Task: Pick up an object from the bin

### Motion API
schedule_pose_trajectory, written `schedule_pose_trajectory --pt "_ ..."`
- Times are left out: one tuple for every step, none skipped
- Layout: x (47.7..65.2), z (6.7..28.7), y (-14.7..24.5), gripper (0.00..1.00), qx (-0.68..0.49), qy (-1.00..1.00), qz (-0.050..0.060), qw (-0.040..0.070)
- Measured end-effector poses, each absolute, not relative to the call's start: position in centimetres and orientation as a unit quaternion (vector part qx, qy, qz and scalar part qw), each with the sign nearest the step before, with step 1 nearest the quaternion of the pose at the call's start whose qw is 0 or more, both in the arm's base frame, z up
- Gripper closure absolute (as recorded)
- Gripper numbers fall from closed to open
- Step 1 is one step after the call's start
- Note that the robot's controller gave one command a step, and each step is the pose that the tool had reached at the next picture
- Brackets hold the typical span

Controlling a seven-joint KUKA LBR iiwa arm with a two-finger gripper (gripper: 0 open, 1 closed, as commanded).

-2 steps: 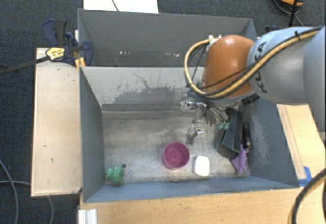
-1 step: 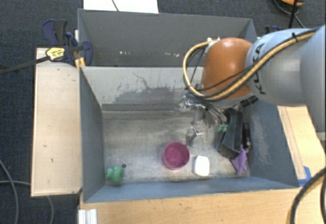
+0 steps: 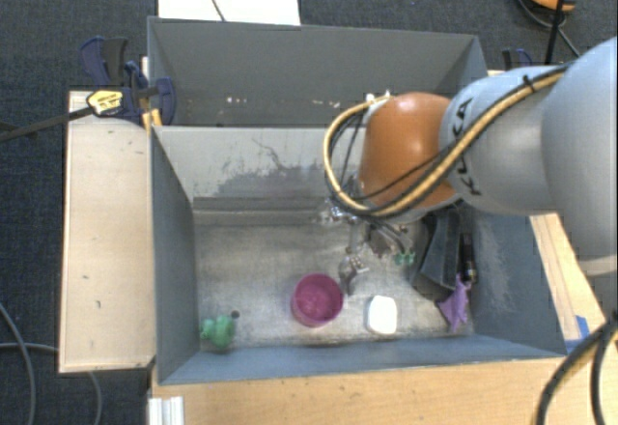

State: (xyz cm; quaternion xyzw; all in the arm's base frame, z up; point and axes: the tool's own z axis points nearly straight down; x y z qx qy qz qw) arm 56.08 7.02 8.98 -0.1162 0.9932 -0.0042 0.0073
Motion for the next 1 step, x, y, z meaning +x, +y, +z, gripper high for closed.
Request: schedule_pose_trajectory --pt "54.81 9.04 7.37 0.00 -0.075 0.997 -0.001 0.015"
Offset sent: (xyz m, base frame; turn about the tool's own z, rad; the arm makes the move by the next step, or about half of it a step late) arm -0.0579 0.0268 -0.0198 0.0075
